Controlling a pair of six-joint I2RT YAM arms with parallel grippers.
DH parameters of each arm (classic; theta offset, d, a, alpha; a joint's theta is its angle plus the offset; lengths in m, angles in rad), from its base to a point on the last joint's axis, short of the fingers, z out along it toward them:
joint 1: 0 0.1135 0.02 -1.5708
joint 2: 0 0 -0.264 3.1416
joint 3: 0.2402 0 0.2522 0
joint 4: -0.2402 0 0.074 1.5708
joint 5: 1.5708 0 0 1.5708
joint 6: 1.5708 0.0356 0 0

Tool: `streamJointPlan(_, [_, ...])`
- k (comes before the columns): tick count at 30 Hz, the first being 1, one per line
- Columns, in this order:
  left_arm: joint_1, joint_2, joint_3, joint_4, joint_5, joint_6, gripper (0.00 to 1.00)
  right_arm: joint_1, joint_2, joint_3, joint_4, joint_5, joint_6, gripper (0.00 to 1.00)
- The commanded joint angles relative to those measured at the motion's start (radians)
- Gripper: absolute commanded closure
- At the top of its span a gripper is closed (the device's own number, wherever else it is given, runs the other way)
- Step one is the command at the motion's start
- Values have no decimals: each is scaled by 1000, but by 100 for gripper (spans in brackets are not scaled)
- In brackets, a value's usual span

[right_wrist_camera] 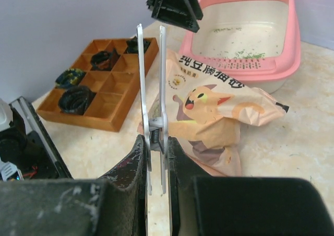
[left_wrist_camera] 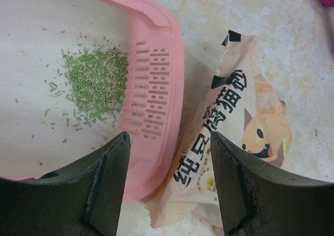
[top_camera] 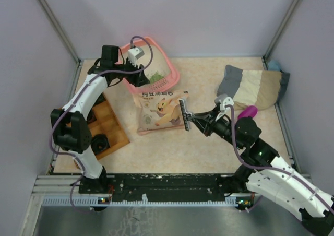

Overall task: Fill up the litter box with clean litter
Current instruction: Clamp the cat litter bag at the center of the board.

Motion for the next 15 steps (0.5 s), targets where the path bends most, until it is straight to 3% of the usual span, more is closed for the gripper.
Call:
streamJointPlan(1, [1,119,168,-220,53,190,32,6,-12,73,-27,-36,-58,100])
streamJointPlan(7, [1,297,350,-416,85,309,33,6,-3,93,-44,-35,-96,100])
streamJointPlan(15, [1,383,412,-559,167,398,36,6,28,95,-9,-47,-106,100])
